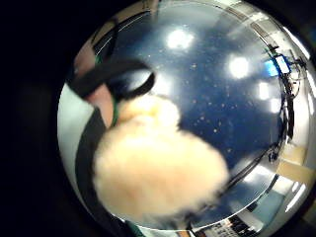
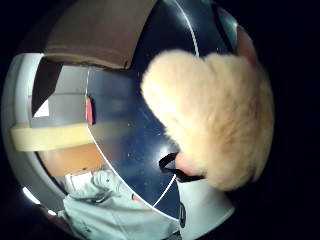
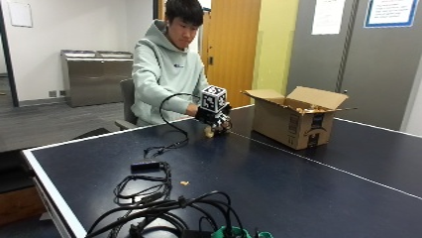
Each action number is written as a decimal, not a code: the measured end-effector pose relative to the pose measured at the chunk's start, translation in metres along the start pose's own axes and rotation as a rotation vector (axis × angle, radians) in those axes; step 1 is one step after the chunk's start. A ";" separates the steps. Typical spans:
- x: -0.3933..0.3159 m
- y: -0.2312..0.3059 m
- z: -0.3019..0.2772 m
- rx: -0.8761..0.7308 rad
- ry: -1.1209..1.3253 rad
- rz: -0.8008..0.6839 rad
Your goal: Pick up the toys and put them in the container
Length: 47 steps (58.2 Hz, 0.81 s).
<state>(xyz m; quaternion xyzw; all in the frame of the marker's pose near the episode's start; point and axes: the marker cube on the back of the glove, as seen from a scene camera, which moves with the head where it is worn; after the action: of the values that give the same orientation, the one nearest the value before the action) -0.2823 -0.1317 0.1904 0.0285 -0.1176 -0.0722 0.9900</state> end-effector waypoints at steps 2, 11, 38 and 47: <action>0.003 0.000 -0.003 -0.022 0.012 -0.014; 0.050 -0.008 -0.064 -0.197 0.028 -0.003; -0.104 -0.009 -0.279 0.163 0.146 -0.374; -0.162 -0.060 -0.288 0.420 0.020 -0.374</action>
<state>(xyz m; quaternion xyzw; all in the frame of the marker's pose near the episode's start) -0.3779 -0.1553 -0.1301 0.2548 -0.1127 -0.2275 0.9331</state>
